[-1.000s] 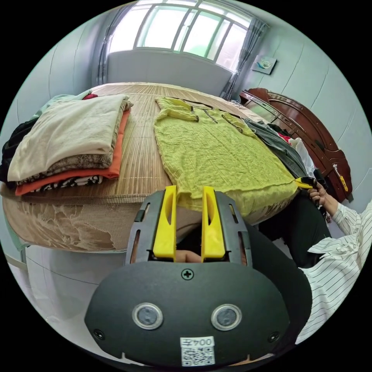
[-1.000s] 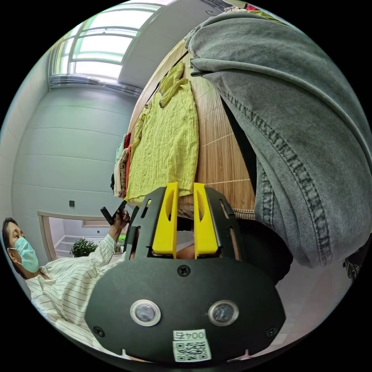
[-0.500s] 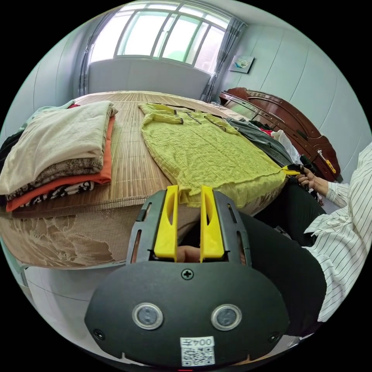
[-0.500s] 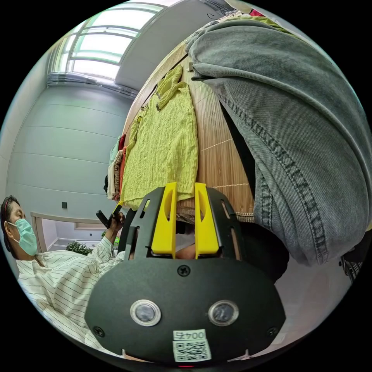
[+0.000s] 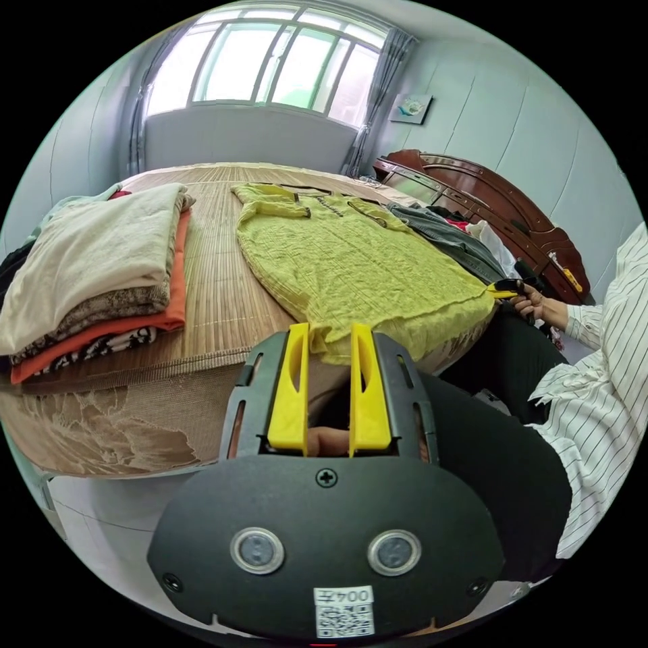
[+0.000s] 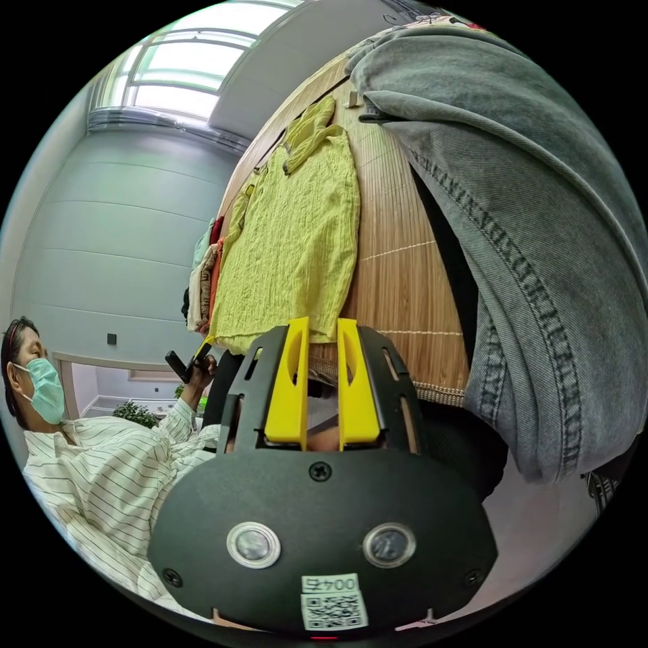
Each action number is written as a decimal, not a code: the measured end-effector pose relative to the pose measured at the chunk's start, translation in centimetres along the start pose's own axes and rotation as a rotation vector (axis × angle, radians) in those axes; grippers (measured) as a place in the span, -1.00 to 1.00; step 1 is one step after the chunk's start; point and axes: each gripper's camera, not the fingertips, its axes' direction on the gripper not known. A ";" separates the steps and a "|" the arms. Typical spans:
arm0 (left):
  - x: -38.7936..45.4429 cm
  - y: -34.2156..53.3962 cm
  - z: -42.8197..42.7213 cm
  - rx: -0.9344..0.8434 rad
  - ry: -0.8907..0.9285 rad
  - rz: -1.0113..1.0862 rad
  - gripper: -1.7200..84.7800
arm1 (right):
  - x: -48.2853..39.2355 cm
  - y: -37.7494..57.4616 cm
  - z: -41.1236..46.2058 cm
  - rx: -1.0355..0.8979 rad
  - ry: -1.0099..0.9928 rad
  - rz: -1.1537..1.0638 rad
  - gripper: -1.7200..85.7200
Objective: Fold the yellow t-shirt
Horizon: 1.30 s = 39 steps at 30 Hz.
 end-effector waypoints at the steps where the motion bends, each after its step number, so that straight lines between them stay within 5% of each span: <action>1: 0.1 -0.1 0.0 -0.001 -0.002 -0.001 -0.77 | -0.1 0.0 0.1 -0.001 0.018 0.007 -0.85; 12: 0.4 -2.0 -0.1 -0.056 -0.101 -0.101 -0.87 | -1.1 0.0 0.3 0.008 0.096 0.028 -0.96; 24: -1.2 -4.1 -0.3 -0.096 0.042 -0.255 -0.77 | -0.3 0.4 -0.2 0.021 -0.061 0.041 -0.77; 39: -0.9 -7.1 -0.3 -0.157 -0.067 -0.360 -0.93 | -1.9 0.5 0.7 0.009 0.063 0.081 -0.95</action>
